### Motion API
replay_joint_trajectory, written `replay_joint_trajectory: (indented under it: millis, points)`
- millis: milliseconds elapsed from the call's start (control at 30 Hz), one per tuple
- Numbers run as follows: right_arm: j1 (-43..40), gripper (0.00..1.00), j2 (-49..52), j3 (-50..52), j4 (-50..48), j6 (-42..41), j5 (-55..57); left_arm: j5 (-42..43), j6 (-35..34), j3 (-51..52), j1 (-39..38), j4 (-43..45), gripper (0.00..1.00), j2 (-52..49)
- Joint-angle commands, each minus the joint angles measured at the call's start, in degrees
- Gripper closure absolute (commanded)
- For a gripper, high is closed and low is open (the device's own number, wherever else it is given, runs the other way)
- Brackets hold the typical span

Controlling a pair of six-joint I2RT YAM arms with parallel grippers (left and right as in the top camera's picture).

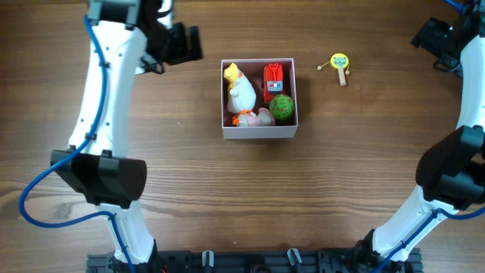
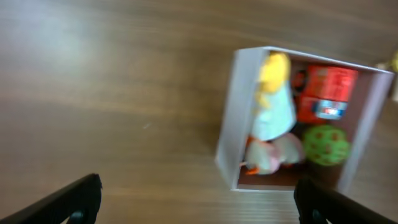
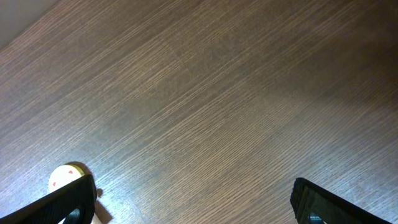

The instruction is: Pack container

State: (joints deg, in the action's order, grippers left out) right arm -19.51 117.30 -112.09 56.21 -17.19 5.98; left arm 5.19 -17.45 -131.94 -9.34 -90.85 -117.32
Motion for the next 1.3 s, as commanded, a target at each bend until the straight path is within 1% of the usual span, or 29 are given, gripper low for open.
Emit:
replay_joint_trajectory:
  millis: [0,100,133,300,367,400,500,667,867,1033,1167,1200,1267]
  points:
    - [0.37,0.0,-1.36,0.11,-0.11,0.5,-0.48,-2.16,-3.17,-0.07,1.01,-2.32,0.0,1.36]
    - [0.35,0.0,-1.36,0.11,-0.11,0.52,-0.48,-4.66,-3.17,-0.07,0.98,-3.69,0.0,3.48]
    - [0.37,0.0,-1.36,0.11,-0.13,0.5,-0.48,-8.17,-3.23,-0.07,1.01,-5.33,0.0,5.35]
    - [0.35,0.0,-1.36,0.11,-0.13,0.5,-0.48,-12.46,-3.43,-0.04,1.01,-5.4,0.0,10.45]
    - [0.37,0.0,-1.36,0.11,-0.13,0.5,-0.48,-16.33,-4.31,-0.04,1.01,-5.42,0.0,12.26]
    - [0.35,0.0,-1.36,0.11,-0.13,0.52,-0.48,-19.89,-5.25,-0.04,1.01,-5.42,0.0,12.98]
    - [0.35,0.0,-1.36,0.11,-0.13,0.52,-0.48,-24.2,-7.74,-0.04,1.42,-5.35,0.0,13.07]
    - [0.35,0.0,-1.36,0.11,-0.13,0.48,-0.48,-24.28,-11.82,-0.04,3.39,-4.17,0.0,12.5]
    - [0.35,0.0,-1.36,0.11,-0.37,0.46,-0.48,-24.11,-11.78,-0.04,3.74,-3.43,0.0,12.31]
    - [0.42,0.0,-1.36,0.11,-6.14,0.5,-0.48,-24.11,-11.78,-0.04,3.67,-3.45,0.0,12.31]
    - [0.42,0.0,-1.36,0.11,-7.78,0.39,-0.52,-24.11,-11.76,-0.04,3.67,-3.45,0.0,12.31]
    - [0.42,0.0,-1.36,0.11,-8.57,-0.07,-0.61,-24.11,-11.76,-0.04,3.67,-3.45,0.0,12.31]
    - [0.42,0.0,-1.36,0.11,-9.38,-3.5,-2.56,-24.11,-11.76,-0.04,3.67,-3.45,0.0,12.31]
